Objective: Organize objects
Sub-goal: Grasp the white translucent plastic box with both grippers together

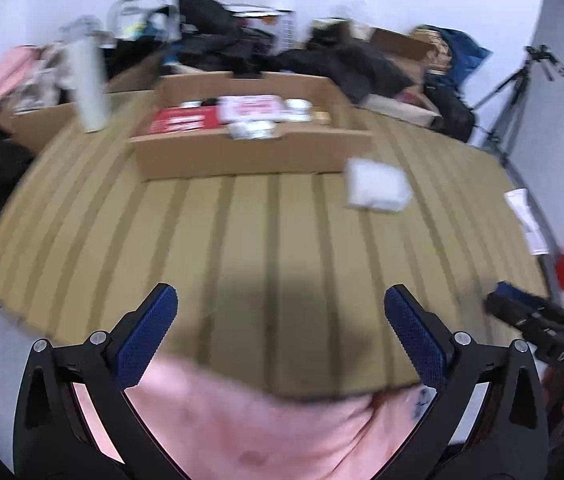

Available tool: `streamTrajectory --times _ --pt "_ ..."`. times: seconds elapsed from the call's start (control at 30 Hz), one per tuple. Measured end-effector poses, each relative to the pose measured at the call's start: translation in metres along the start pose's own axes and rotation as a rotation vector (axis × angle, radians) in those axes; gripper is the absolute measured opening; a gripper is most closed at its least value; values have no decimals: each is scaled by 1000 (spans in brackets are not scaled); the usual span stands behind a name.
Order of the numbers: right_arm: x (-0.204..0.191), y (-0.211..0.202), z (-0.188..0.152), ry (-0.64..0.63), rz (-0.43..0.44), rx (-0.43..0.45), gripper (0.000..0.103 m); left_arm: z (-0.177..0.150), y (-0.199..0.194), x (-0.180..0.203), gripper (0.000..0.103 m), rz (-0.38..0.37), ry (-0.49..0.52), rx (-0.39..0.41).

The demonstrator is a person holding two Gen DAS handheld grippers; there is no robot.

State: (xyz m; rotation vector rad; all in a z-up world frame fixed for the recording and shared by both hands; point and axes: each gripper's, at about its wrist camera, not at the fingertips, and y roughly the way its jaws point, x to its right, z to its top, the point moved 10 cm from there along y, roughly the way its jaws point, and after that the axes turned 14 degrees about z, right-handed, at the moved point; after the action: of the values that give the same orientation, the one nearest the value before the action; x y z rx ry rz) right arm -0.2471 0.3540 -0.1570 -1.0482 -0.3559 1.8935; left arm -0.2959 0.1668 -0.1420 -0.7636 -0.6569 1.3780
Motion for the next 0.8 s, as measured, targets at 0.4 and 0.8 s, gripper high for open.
streamTrajectory --times 0.4,0.8 --pt "55 103 101 63 27 -10 69 70 134 99 57 -203 89 -153" --pt "60 130 82 145 145 -71 34 31 106 103 30 -327 55 -170"
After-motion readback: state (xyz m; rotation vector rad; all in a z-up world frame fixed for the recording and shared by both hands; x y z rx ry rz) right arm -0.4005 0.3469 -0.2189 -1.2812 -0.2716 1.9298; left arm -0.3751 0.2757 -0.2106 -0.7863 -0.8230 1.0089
